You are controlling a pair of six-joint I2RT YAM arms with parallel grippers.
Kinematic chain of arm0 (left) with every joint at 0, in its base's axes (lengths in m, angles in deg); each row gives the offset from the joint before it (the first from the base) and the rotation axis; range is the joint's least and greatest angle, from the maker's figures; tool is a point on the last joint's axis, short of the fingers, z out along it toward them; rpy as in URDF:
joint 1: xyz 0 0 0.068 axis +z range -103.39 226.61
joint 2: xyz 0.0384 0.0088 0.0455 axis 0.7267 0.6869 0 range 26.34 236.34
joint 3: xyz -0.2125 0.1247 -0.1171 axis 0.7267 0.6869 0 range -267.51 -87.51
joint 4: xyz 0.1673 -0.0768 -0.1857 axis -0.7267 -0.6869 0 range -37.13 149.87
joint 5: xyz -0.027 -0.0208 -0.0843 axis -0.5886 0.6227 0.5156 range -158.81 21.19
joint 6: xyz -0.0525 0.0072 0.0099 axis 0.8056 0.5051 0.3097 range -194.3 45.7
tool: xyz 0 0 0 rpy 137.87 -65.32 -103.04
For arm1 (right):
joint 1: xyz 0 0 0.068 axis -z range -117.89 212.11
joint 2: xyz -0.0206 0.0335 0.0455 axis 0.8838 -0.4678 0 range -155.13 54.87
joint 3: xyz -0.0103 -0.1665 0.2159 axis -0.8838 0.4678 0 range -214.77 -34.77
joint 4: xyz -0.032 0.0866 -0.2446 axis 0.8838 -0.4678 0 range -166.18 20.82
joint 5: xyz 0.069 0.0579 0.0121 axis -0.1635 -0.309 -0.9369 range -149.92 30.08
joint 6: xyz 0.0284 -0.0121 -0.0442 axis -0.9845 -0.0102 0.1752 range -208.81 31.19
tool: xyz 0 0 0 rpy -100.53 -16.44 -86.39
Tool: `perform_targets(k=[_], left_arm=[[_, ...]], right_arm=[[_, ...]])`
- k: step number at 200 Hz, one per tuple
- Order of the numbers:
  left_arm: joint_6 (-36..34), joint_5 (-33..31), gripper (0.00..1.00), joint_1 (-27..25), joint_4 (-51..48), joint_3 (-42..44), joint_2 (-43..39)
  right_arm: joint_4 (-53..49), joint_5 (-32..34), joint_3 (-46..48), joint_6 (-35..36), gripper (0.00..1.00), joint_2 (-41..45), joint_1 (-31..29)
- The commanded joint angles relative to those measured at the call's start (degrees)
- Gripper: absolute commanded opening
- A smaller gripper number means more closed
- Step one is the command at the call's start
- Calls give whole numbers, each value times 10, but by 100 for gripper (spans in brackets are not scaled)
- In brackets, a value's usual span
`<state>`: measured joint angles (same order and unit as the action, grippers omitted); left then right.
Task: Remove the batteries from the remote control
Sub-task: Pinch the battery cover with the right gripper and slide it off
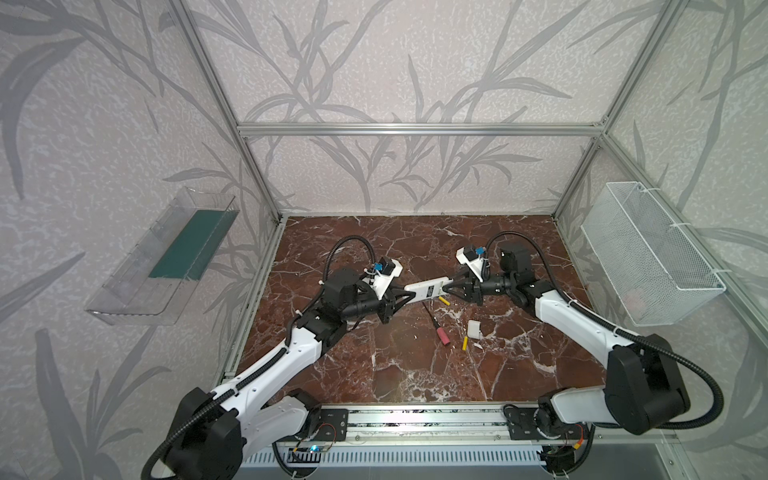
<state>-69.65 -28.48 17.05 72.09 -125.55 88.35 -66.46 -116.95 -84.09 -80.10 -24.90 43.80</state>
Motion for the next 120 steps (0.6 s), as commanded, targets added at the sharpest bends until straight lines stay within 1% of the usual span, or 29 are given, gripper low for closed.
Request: perform_targets(k=[1, 24, 60, 120], left_arm=[[-6, 24, 0, -3, 24, -19, -9], [-9, 9, 0, 1, 17, -18, -12], [-3, 5, 0, 5, 20, -15, -15], [9, 10, 0, 6, 37, -15, -5]], right_arm=[[1, 25, 1, -7, 24, 4, 0], [1, 25, 2, -6, 21, 5, 0], [3, 25, 0, -9, 18, 4, 0], [18, 8, 2, -17, 2, 3, 0]])
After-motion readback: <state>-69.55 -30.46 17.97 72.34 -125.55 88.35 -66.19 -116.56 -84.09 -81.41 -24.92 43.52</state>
